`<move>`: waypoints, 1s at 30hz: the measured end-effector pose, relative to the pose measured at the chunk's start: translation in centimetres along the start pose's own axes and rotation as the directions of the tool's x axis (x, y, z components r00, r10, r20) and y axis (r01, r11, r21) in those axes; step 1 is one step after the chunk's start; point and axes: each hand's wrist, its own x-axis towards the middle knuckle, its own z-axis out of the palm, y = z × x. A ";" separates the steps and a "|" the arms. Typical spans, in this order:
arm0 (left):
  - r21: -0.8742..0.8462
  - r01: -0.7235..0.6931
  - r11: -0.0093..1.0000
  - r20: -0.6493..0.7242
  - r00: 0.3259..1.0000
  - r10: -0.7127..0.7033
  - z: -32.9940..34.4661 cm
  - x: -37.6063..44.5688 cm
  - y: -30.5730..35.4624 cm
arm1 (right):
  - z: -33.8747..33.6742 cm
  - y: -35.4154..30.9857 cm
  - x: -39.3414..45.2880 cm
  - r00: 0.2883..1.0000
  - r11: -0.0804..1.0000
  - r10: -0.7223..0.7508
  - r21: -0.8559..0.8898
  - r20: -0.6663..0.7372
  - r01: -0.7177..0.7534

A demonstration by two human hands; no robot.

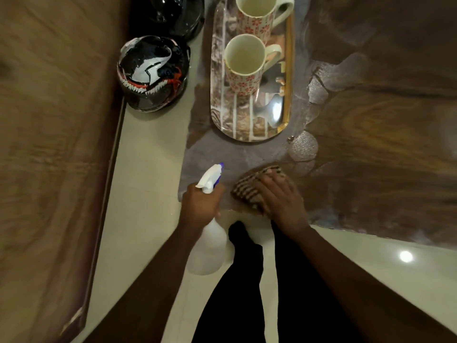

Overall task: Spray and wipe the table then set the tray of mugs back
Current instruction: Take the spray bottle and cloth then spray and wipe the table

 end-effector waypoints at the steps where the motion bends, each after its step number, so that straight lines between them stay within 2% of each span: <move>1: 0.015 0.004 1.000 -0.015 1.000 -0.004 -0.6 0.2 -0.3 | -0.4 -0.1 0.9 0.985 0.986 0.167 0.023 -0.042 -0.167; 2: 0.027 0.010 1.000 0.005 1.000 -0.010 -1.1 0.2 -0.3 | -0.5 -1.0 2.1 0.946 0.949 0.316 0.041 -0.074 -0.314; 3: 0.029 0.005 1.000 0.042 0.999 -0.006 -1.4 0.4 -0.4 | -0.2 -2.6 3.5 0.910 0.915 0.404 0.050 -0.090 -0.401; 4: 0.021 -0.004 1.000 0.082 0.997 0.002 -1.6 0.2 0.0 | 0.4 -4.5 4.8 0.903 0.907 0.421 0.066 -0.084 -0.416; 5: 0.005 -0.018 1.000 0.093 0.996 0.017 -1.9 0.5 0.2 | 0.8 -6.6 6.0 0.929 0.927 0.367 0.099 -0.053 -0.361; 7: 0.001 -0.039 0.999 0.030 0.999 0.039 -2.3 1.0 0.4 | 1.9 -9.9 6.8 0.995 0.988 0.103 0.114 0.008 -0.103; 9: 0.012 -0.032 0.999 -0.048 0.998 0.032 -2.8 1.4 0.4 | 2.3 -9.6 5.8 0.980 0.978 -0.191 0.094 0.060 0.185; 10: 0.005 -0.041 0.999 -0.039 0.998 0.041 -2.9 1.3 0.6 | 2.1 -8.5 5.2 0.964 0.964 -0.259 0.081 0.065 0.253; 11: -0.008 -0.052 0.999 -0.011 0.999 0.052 -3.1 1.4 0.7 | 1.7 -7.1 4.6 0.967 0.968 -0.246 0.064 0.070 0.241; 12: -0.020 -0.049 0.999 0.021 0.999 0.049 -3.3 1.3 1.0 | 1.2 -5.7 4.3 0.985 0.987 -0.157 0.039 0.068 0.154; 14: -0.058 -0.030 0.998 0.056 0.998 0.033 -3.6 1.6 1.3 | 0.5 -4.2 5.2 0.994 0.994 0.111 0.020 0.022 -0.111; 16: -0.045 -0.044 0.998 -0.016 0.999 0.043 -3.6 1.9 1.4 | 0.4 -5.9 7.3 0.956 0.956 0.292 0.025 -0.017 -0.292; 17: -0.033 -0.068 0.997 -0.095 0.993 0.064 -3.7 2.0 1.4 | 0.9 -7.5 8.5 0.950 0.950 0.312 0.028 -0.019 -0.311; 18: -0.028 -0.100 0.995 -0.171 0.981 0.094 -3.8 2.0 1.5 | 1.3 -9.2 9.6 0.960 0.959 0.281 0.039 0.007 -0.281; 20: -0.030 -0.157 0.987 -0.265 0.954 0.144 -4.3 1.9 1.7 | 2.2 -12.0 10.8 0.991 0.995 0.091 0.037 0.098 -0.095; 22: -0.071 -0.205 0.976 -0.276 0.945 0.178 -4.6 1.7 1.7 | 2.9 -11.9 10.1 0.972 0.986 -0.168 0.020 0.162 0.167; 24: -0.118 -0.216 0.969 -0.259 0.949 0.180 -4.9 1.2 2.0 | 2.4 -9.1 9.2 0.946 0.959 -0.282 0.035 0.159 0.280; 25: -0.132 -0.234 0.963 -0.242 0.950 0.198 -5.1 1.3 1.7 | 1.9 -7.3 8.6 0.955 0.967 -0.254 0.039 0.151 0.252; 28: -0.139 -0.318 0.938 -0.196 0.937 0.289 -5.3 1.3 2.1 | 0.0 -2.4 6.5 0.995 1.000 -0.011 0.011 0.100 0.010; 30: -0.136 -0.368 0.920 -0.196 0.920 0.339 -5.2 1.4 2.3 | -1.0 0.3 4.9 0.997 0.998 0.060 -0.002 0.056 -0.060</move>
